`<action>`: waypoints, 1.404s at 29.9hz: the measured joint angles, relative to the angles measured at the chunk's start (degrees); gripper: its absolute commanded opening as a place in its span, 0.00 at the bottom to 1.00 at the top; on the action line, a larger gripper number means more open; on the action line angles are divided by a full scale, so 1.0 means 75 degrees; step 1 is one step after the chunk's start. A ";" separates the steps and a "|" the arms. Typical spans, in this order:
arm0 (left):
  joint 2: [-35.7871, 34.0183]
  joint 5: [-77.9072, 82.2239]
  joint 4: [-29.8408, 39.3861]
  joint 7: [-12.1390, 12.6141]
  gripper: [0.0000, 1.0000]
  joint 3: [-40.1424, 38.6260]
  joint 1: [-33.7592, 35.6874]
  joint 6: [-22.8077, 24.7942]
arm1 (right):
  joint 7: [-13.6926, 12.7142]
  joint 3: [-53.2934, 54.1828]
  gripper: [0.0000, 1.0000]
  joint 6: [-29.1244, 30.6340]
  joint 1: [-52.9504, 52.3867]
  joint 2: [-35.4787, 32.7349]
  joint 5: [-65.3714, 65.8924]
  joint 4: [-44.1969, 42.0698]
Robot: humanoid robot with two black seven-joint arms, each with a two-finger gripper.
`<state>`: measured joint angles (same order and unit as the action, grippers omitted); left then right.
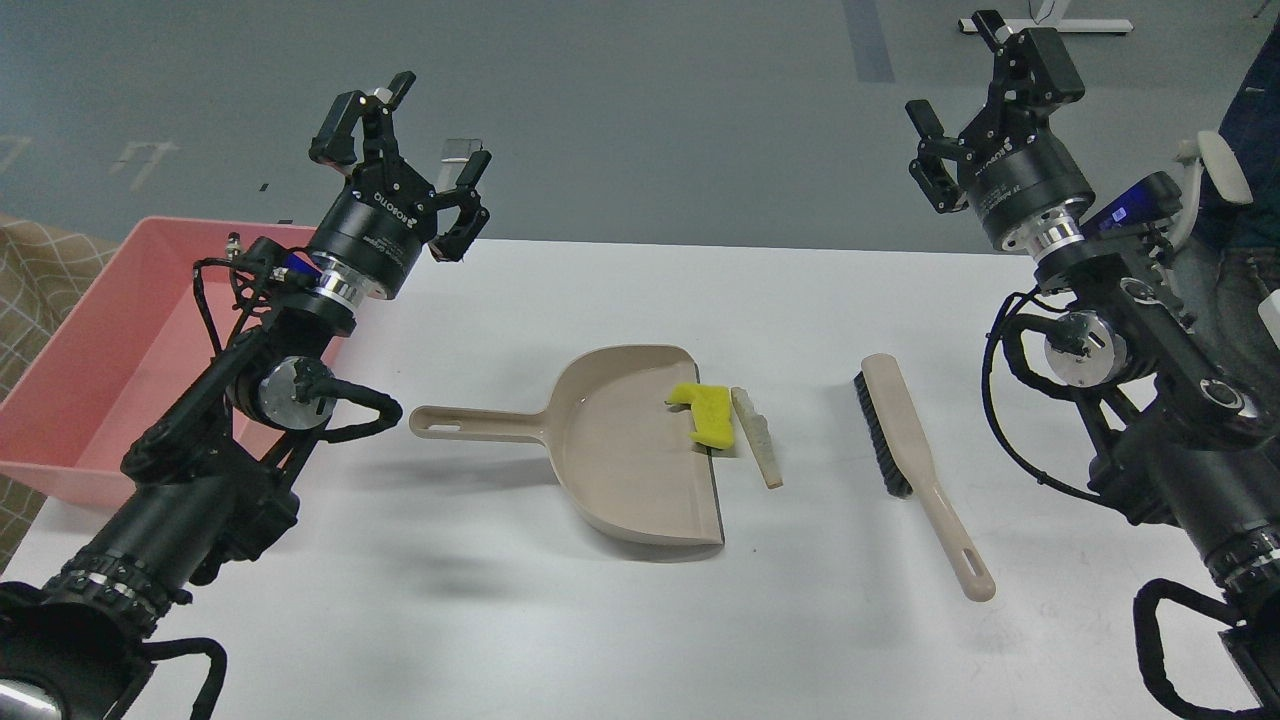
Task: Sweep and dump garbage into bin
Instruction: 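Lower the left gripper from raised pose toward the table near the bin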
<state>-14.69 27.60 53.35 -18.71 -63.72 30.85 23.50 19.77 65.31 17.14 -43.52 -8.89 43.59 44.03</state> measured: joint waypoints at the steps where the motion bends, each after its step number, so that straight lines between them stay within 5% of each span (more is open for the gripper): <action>1: 0.0000 0.0000 0.0000 0.0000 0.98 0.0009 0.0000 0.0000 | 0.0000 0.0000 1.00 0.0000 0.0000 0.0006 0.0000 0.0000; 22: -0.0185 -0.0654 -0.0918 -0.0210 0.98 -0.0021 0.0306 -0.0028 | -0.0005 -0.0116 1.00 0.0011 -0.0016 0.0408 -0.0011 -0.0333; 42: -0.0601 -0.0682 -0.1077 -0.0007 0.98 0.0156 0.0401 0.0064 | -0.0022 -0.0087 1.00 -0.0257 -0.0087 0.0243 -0.0011 -0.0570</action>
<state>-19.20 22.48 45.27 -18.77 -62.54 33.86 23.98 19.60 64.65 15.22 -44.17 -7.07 43.50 39.76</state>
